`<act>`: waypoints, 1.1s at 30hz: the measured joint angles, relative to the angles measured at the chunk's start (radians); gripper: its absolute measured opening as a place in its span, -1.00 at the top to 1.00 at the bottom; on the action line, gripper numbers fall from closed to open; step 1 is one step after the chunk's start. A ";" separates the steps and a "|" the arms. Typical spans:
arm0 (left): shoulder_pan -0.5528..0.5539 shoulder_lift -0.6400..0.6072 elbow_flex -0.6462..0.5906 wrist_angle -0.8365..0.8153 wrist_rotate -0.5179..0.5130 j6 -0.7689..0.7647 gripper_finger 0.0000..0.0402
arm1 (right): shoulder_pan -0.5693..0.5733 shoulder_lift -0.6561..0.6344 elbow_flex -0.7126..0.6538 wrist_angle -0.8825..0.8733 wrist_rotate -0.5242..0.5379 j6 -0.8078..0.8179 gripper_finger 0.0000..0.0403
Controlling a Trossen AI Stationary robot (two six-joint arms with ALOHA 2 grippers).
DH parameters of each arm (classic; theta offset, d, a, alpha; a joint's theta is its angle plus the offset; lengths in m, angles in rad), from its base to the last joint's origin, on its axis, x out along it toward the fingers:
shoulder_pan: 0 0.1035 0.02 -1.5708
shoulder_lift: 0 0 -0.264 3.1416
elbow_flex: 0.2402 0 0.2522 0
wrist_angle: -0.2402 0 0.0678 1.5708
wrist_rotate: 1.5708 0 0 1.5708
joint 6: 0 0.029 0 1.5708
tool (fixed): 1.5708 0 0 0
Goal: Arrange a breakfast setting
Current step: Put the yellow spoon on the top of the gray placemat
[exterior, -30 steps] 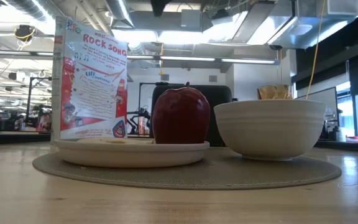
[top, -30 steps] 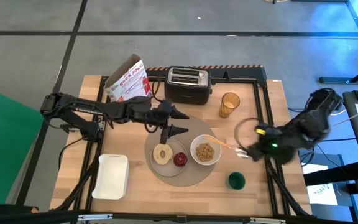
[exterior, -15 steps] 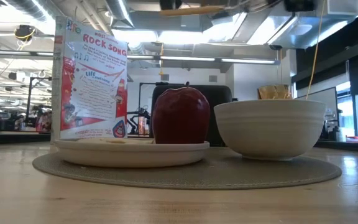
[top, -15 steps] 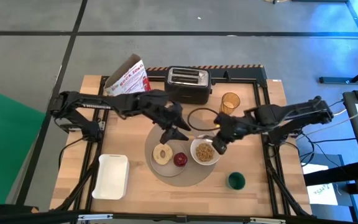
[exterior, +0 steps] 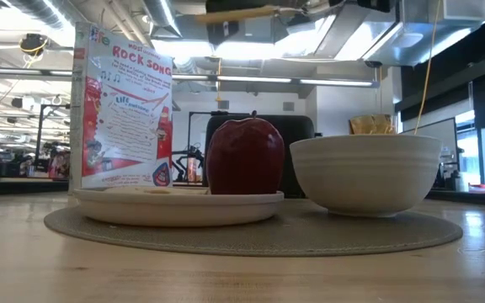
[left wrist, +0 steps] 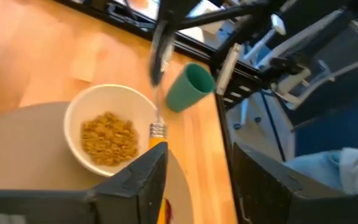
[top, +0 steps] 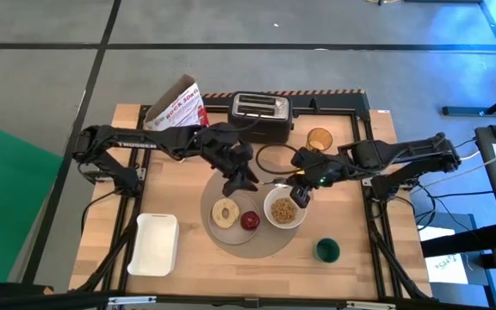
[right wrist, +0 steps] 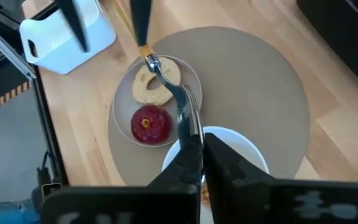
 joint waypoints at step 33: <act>0.104 0.058 -0.002 0.024 0.071 0.006 0.84 | -0.140 -0.001 0.000 0.051 -0.051 -0.262 1.00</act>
